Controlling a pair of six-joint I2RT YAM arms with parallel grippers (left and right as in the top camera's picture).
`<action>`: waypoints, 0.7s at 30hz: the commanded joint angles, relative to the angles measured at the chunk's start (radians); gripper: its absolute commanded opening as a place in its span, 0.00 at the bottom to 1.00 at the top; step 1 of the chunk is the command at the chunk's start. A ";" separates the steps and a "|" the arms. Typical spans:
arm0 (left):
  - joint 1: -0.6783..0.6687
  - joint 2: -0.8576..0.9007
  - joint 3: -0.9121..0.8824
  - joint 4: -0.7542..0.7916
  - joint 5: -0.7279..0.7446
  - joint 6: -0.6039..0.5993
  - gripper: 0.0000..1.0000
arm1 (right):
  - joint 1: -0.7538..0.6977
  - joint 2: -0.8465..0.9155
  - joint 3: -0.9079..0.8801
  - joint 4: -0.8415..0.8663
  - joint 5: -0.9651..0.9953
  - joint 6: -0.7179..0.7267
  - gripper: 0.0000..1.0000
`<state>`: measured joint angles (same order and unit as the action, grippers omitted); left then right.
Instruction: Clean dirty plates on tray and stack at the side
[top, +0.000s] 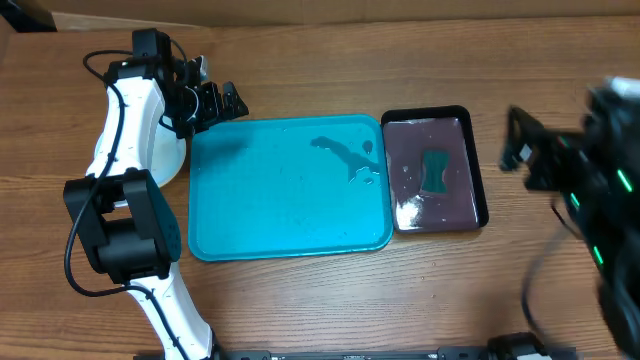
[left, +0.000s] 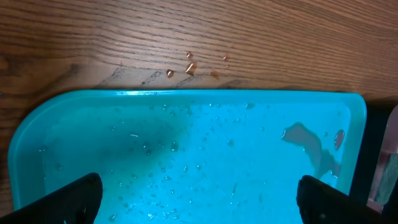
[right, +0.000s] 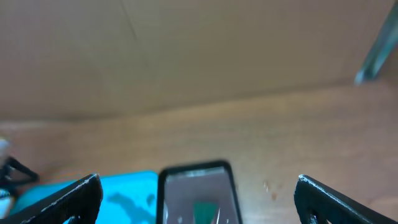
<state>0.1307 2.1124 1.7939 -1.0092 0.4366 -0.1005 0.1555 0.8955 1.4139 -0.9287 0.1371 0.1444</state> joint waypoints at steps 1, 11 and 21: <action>-0.003 0.001 0.023 -0.001 -0.003 0.019 1.00 | 0.017 -0.123 -0.003 -0.007 0.053 -0.030 1.00; -0.003 0.001 0.023 -0.001 -0.003 0.019 1.00 | 0.007 -0.599 -0.491 0.462 -0.012 -0.067 1.00; -0.003 0.001 0.023 -0.001 -0.003 0.019 1.00 | -0.044 -0.879 -1.047 0.975 -0.200 -0.063 1.00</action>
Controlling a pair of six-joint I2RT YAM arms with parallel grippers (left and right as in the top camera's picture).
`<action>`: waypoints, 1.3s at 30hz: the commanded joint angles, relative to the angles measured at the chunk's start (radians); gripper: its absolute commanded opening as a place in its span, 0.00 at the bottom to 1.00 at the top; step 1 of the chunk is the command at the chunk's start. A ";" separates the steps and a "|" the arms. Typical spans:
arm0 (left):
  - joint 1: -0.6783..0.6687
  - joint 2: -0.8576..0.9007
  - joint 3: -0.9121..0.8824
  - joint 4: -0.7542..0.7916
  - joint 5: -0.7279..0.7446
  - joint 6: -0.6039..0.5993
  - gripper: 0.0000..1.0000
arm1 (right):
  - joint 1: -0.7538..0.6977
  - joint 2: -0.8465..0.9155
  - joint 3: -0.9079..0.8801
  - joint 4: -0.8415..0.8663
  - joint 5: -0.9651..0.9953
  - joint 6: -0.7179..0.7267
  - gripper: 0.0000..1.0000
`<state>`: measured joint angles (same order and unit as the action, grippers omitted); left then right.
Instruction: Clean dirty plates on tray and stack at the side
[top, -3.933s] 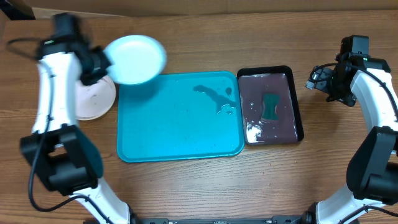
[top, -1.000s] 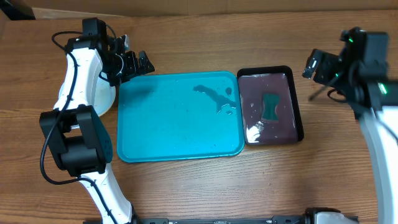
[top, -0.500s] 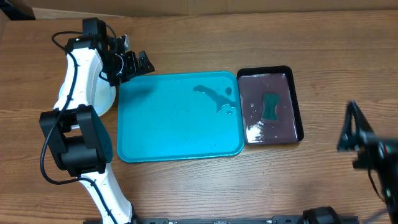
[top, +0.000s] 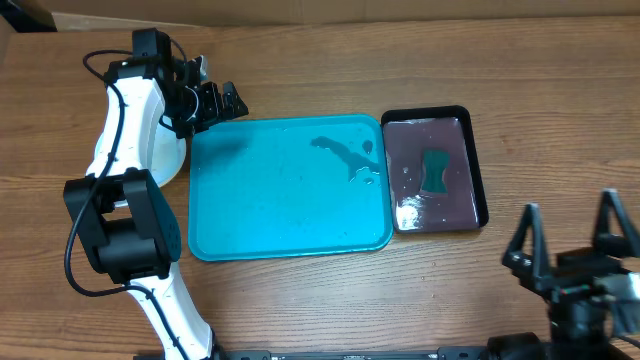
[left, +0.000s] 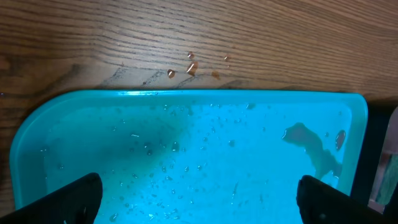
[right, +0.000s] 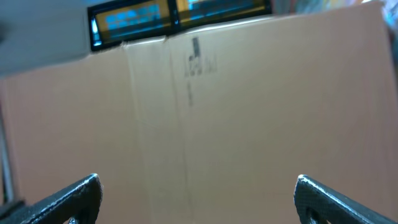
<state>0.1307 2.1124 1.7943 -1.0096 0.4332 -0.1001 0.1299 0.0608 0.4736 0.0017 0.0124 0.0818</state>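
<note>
The turquoise tray (top: 260, 220) lies wet in the table's middle with no plate on it; a darker smear (top: 345, 155) marks its far right part. White plates (top: 168, 158) sit at the tray's left, mostly hidden under the left arm. My left gripper (top: 212, 102) hovers open over the tray's far left corner; in the left wrist view its fingertips (left: 74, 196) frame the wet tray (left: 186, 149). My right gripper (top: 570, 235) stands open at the near right, off the tray, facing a cardboard wall (right: 199, 124).
A black tray (top: 478, 170) of water holding a green sponge (top: 435, 170) adjoins the turquoise tray's right side. Small orange drops (left: 189, 65) lie on the wood beyond the tray's far edge. A cardboard wall backs the table.
My right gripper has moved from the table's far right edge, level with the black tray, to the near right corner, and its camera now sees only cardboard. The left arm is unchanged.
</note>
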 joint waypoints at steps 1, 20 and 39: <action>-0.003 0.001 0.022 0.000 0.001 0.018 1.00 | -0.023 -0.056 -0.149 0.066 -0.084 0.000 1.00; -0.003 0.001 0.022 0.000 0.001 0.018 1.00 | -0.027 -0.058 -0.462 0.255 -0.085 0.022 1.00; -0.003 0.001 0.022 0.000 0.001 0.018 1.00 | -0.027 -0.058 -0.466 -0.080 -0.082 0.022 1.00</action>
